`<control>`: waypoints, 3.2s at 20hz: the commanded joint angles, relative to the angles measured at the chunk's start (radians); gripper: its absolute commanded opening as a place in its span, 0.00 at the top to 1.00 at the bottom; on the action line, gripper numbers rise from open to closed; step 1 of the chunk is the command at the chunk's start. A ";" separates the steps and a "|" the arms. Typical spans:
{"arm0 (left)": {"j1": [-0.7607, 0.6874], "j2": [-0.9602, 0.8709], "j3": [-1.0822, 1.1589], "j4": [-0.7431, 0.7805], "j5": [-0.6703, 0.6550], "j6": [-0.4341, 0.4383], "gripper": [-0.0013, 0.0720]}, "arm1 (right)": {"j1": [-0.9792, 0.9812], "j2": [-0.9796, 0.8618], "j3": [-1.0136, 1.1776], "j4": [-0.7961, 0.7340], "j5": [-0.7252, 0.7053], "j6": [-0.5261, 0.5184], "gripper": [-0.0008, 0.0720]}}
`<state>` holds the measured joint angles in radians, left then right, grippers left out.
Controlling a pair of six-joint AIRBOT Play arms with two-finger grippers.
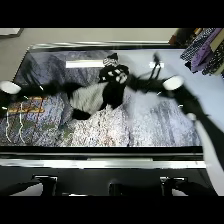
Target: Fold the clothes and pants, and hang the long-sleeved shirts on hangers.
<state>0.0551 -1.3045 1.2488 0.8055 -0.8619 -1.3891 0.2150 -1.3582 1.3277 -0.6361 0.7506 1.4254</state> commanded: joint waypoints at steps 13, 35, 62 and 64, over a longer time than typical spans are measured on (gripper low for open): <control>0.000 0.669 0.454 0.084 -0.009 -0.114 0.94 | -0.056 0.715 0.473 -0.512 0.183 0.234 0.93; -0.066 -0.275 0.253 0.287 0.339 -0.269 0.94 | -0.055 -0.409 0.473 -0.703 -0.145 0.558 0.93; -0.049 0.360 -0.692 0.229 -0.199 -0.398 0.06 | -0.182 0.451 -0.817 -0.338 0.369 0.403 0.07; -0.089 0.357 -0.703 0.223 -0.172 -0.411 0.06 | -0.104 0.424 -0.870 -0.332 0.256 0.460 0.07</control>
<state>0.0311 -0.9569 0.6090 1.0355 -1.0721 -1.7664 0.0109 -0.9382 0.6014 -1.0302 1.1717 1.8057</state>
